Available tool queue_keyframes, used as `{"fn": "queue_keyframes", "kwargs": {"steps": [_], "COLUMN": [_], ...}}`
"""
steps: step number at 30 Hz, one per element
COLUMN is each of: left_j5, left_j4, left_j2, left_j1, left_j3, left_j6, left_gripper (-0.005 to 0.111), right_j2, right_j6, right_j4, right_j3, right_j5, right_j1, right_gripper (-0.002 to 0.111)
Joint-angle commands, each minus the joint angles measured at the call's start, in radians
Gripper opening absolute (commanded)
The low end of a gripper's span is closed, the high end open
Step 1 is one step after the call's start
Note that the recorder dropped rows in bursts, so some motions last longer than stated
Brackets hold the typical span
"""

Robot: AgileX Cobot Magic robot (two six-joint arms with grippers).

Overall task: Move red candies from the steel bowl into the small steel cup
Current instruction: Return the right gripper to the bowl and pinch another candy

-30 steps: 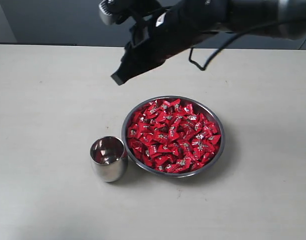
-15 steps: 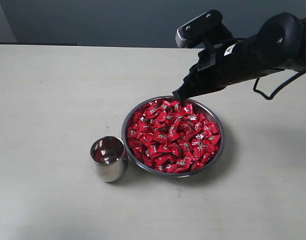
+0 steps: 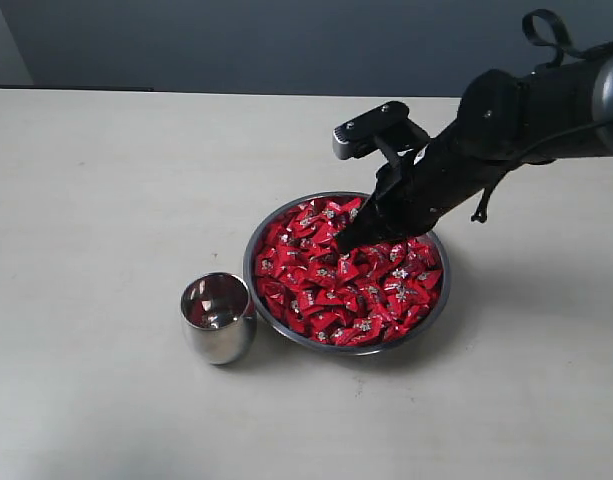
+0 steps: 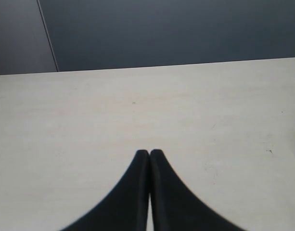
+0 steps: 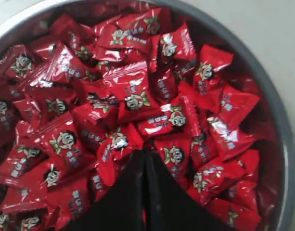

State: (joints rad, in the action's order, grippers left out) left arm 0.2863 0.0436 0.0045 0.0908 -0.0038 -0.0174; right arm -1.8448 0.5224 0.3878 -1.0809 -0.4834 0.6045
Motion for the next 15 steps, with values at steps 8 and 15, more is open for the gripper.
{"fn": "queue_keyframes", "kwargs": {"steps": [8,15], "left_j5": [-0.002,-0.002], "left_j4": [0.001,0.001], "left_j2": [-0.004,-0.004], "left_j1": [-0.007,-0.007], "left_j3": [0.004,0.004], "left_j6": [-0.003,-0.003], "left_gripper": [0.0,0.0], "right_j2": [-0.078,-0.127], "right_j6": [-0.198,-0.307], "right_j4": [-0.03,-0.163], "right_j3": [-0.216,-0.311], "right_j5": [-0.276,-0.434], "right_j1": [-0.003,0.006], "right_gripper": [-0.001,-0.001]}}
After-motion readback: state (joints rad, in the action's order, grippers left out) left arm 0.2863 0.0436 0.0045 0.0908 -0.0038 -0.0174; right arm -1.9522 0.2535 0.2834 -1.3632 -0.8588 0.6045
